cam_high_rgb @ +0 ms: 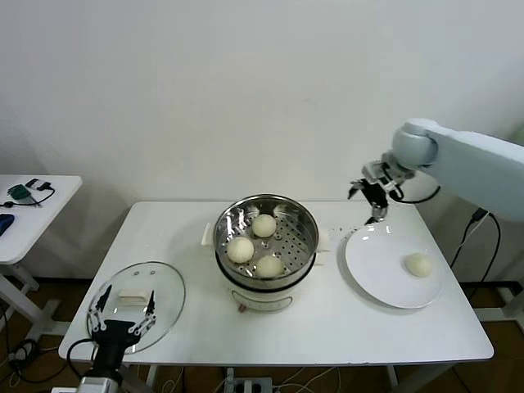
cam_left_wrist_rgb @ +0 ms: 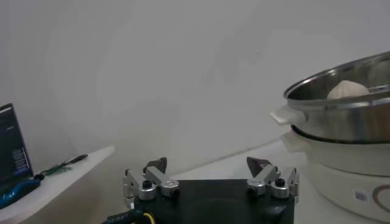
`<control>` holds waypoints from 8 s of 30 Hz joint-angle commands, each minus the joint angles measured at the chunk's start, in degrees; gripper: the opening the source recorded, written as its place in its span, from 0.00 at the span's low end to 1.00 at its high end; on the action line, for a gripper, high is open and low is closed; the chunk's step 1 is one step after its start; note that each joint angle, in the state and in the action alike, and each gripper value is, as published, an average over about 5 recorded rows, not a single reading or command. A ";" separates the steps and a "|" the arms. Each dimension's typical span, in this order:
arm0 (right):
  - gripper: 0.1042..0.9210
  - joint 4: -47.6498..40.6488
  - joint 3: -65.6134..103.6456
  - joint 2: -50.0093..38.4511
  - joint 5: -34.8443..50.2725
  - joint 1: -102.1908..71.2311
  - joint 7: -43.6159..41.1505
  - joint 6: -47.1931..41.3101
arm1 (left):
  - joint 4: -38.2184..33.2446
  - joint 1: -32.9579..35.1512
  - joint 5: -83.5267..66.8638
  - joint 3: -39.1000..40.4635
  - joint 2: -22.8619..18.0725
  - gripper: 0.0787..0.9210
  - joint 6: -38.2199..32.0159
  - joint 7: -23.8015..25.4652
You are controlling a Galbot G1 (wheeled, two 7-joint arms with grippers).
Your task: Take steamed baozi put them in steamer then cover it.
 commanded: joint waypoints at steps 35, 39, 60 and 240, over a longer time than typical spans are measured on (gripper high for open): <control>0.88 -37.34 32.90 9.19 -25.37 -29.78 -2.20 7.38 | -2.99 2.20 -0.21 -0.71 -1.55 0.88 0.50 -0.22; 0.88 -38.50 33.46 9.94 -25.63 -29.54 -2.31 7.89 | -2.92 2.22 -0.06 -0.61 -1.57 0.88 0.45 -0.22; 0.69 -31.41 19.09 7.35 -8.82 -18.23 -2.03 4.69 | -3.76 2.85 -0.08 0.01 -1.57 0.88 0.25 -0.14; 0.88 25.66 103.26 13.27 17.72 -103.42 52.89 12.85 | 39.07 -27.16 75.77 -4.09 2.61 0.83 -6.37 -13.56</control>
